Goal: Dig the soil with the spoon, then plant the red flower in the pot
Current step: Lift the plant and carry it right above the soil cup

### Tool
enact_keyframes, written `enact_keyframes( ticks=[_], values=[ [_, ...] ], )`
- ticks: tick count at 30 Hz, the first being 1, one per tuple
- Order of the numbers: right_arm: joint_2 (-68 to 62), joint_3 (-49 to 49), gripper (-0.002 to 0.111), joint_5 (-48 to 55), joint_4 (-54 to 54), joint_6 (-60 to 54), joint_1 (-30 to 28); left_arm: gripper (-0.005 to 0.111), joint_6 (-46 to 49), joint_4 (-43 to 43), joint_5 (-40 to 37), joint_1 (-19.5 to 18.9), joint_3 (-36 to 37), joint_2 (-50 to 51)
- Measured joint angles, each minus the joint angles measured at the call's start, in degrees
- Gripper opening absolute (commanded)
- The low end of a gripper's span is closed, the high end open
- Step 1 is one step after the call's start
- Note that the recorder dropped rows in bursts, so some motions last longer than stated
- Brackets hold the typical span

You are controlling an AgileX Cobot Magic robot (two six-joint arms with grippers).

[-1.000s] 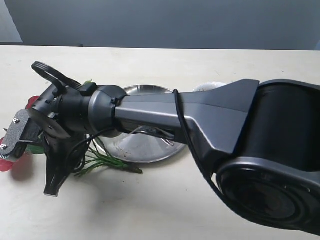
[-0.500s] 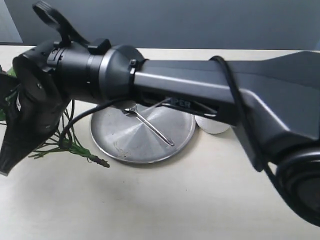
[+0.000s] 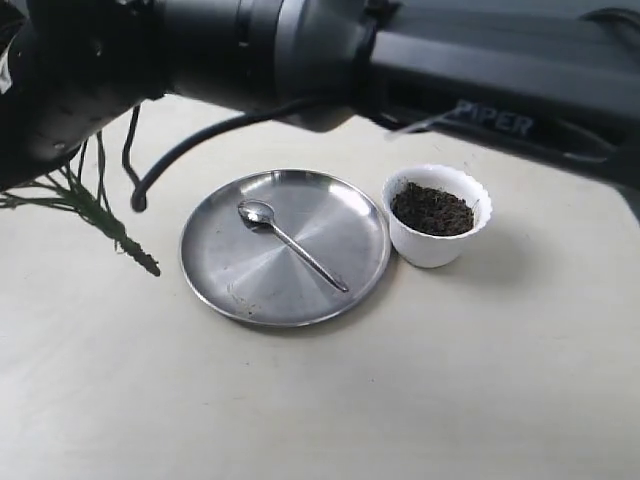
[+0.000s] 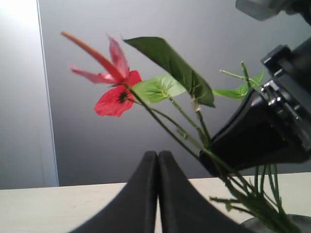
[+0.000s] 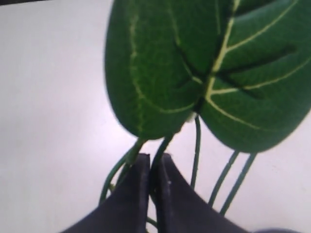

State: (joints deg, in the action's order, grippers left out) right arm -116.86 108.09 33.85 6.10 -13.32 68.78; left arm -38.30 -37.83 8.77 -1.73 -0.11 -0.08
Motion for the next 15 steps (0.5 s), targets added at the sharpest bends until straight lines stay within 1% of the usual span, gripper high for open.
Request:
enact_keyframes(
  ticks=[3,6,9,11,15],
  values=[
    [1.77,0.0,-0.001,1.89,-4.48,6.18,-1.76,0.0,0.0,0.0,0.0,0.0,0.0,0.0],
    [3.88,0.0,-0.001,6.13,-12.55,14.77,-4.04,0.0,0.0,0.0,0.0,0.0,0.0,0.0],
    [6.52,-0.63,-0.001,10.32,-19.24,19.22,-5.59,0.0,0.0,0.0,0.0,0.0,0.0,0.0],
    [9.55,-2.41,-0.001,11.01,-23.18,20.79,-6.16,0.0,0.0,0.0,0.0,0.0,0.0,0.0],
    [21.93,-15.04,-0.001,6.71,-30.42,30.17,-8.9,0.0,0.0,0.0,0.0,0.0,0.0,0.0]
  ],
)
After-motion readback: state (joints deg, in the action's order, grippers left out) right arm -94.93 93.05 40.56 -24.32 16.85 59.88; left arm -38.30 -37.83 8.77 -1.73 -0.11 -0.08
